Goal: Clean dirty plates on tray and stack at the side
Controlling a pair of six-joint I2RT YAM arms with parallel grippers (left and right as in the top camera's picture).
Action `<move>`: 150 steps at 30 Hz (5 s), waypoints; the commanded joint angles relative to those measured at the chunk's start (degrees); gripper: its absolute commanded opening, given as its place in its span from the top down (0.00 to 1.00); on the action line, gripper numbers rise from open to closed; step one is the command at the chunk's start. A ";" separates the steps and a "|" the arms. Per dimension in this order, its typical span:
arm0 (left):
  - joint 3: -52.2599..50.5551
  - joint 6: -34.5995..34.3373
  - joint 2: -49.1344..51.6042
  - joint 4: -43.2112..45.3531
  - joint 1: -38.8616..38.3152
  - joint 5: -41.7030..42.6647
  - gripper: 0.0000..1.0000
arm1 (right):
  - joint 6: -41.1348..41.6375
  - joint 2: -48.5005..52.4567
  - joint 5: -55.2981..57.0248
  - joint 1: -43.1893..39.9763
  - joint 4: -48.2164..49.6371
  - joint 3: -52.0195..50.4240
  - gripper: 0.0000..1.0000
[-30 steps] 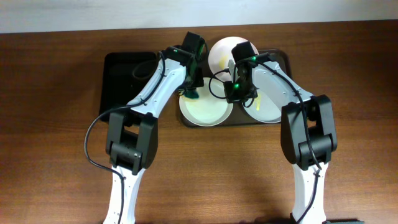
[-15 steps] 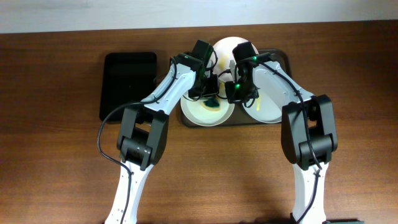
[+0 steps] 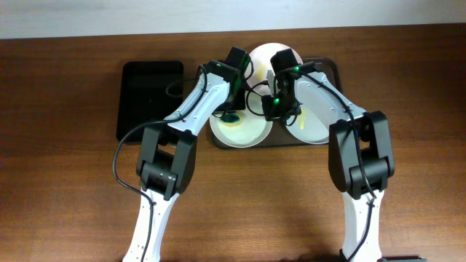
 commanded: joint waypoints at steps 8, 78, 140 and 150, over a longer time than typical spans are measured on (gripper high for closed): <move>3.48 -0.31 -3.91 0.57 3.41 -0.90 1.00 | -1.29 1.90 2.97 -0.11 -1.70 -0.85 0.96; -5.20 -3.30 -0.59 -6.75 -0.55 -12.52 1.00 | -1.29 1.90 3.02 -0.13 -2.34 -0.85 0.96; 2.05 2.99 -15.41 -13.44 28.61 7.28 1.00 | -14.51 1.03 81.92 25.49 -22.03 39.71 0.96; 2.05 3.65 -15.41 -13.88 28.63 7.28 1.00 | -6.91 0.15 47.76 17.11 -22.40 39.56 0.96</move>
